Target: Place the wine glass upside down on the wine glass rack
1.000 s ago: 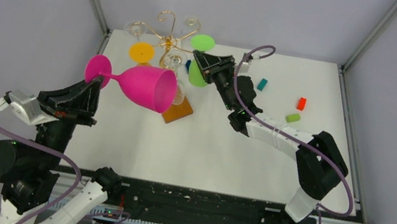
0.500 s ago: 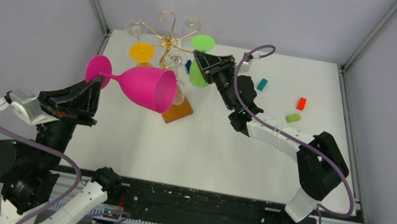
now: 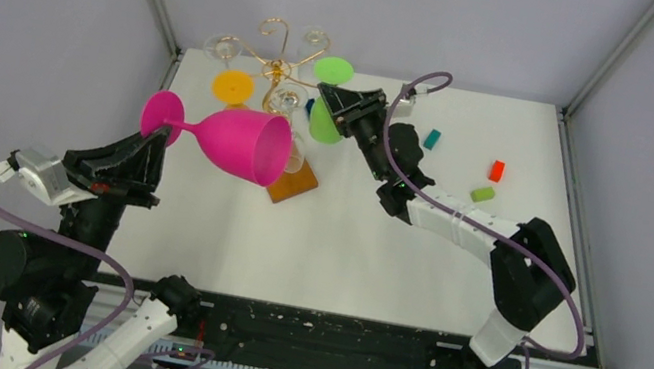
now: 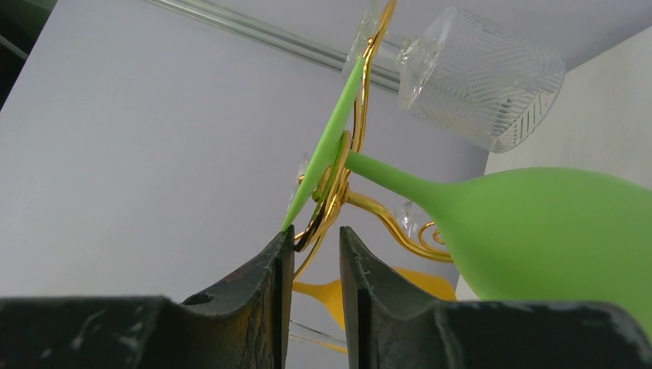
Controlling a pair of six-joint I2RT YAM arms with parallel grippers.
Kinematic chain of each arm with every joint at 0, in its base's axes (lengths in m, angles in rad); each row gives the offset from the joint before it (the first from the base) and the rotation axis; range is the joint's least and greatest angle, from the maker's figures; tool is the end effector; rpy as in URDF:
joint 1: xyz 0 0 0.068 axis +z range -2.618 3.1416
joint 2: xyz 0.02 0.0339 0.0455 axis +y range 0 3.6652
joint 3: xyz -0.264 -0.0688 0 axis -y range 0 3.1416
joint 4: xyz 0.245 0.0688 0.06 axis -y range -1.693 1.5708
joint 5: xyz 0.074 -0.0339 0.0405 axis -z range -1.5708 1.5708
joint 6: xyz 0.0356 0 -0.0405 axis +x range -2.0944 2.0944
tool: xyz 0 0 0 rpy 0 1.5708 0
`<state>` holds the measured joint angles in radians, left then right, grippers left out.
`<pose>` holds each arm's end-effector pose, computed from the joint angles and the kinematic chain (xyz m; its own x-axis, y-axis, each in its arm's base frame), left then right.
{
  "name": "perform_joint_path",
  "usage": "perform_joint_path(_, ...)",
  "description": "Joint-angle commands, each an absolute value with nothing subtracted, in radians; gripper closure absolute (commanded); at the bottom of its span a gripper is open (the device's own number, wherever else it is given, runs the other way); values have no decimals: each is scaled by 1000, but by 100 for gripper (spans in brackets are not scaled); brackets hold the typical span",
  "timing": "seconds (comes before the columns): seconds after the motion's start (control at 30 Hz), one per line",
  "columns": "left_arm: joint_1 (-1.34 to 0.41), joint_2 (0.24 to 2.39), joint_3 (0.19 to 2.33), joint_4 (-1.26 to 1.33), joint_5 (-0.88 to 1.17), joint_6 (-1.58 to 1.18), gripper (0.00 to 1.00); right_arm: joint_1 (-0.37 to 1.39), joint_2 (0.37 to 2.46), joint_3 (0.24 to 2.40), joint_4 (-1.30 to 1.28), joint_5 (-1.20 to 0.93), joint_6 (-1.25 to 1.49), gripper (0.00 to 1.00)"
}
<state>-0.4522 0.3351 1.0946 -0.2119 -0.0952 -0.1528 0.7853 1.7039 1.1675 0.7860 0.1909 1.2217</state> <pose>0.0019 0.0028 0.4695 0.4078 -0.3665 -0.8363 0.4290 0.8854 -0.1789 0.2890 0.2794 0.3284 -0.4704 0.8343 -0.2874 -0.3571 0.1178 0.9266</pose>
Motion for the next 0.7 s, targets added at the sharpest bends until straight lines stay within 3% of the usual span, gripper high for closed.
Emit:
perform_joint_path(0.0, -450, 317, 1098, -188, -104, -144, 100, 780, 1657, 1192, 759, 246, 1179, 73)
perform_joint_path(0.67, -449, 314, 1099, -187, -107, -143, 100, 783, 1641, 1174, 777, 271, 1172, 74)
